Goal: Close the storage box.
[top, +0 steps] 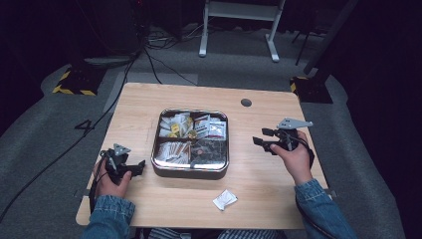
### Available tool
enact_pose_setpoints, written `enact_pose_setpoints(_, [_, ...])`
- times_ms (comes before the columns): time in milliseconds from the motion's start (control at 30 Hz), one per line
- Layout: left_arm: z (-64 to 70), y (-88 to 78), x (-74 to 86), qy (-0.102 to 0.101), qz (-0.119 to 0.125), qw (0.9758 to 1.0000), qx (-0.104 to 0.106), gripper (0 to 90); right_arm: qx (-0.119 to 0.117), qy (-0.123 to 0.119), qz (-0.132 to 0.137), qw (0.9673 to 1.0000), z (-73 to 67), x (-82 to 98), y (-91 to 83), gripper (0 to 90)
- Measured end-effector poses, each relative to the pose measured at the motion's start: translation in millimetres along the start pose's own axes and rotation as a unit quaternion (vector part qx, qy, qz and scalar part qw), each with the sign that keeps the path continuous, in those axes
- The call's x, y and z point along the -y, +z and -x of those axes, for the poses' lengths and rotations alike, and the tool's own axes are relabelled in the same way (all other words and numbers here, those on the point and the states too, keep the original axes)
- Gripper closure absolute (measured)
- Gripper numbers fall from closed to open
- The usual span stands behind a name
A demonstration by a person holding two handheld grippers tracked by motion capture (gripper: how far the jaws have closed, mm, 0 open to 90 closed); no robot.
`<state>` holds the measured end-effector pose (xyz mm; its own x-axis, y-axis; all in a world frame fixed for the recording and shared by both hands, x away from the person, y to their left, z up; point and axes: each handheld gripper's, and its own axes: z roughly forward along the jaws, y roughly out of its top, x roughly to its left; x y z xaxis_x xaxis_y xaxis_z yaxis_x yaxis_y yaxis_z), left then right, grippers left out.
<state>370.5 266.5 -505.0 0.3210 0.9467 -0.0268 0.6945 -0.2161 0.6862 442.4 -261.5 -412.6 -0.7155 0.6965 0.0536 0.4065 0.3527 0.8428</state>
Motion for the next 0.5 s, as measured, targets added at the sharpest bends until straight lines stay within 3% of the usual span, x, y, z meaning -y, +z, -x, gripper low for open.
enact_pose_setpoints(333, [0.0,0.0,0.0,0.000,0.000,1.0000,0.000,13.3,0.031,0.042,-0.030,0.9982,30.3,34.3,0.5,40.7])
enact_pose_setpoints(500, [-0.2,0.4,-0.4,0.001,0.000,1.0000,0.001,13.2,0.053,0.038,-0.047,0.9967,40.7,44.7,-1.6,39.1])
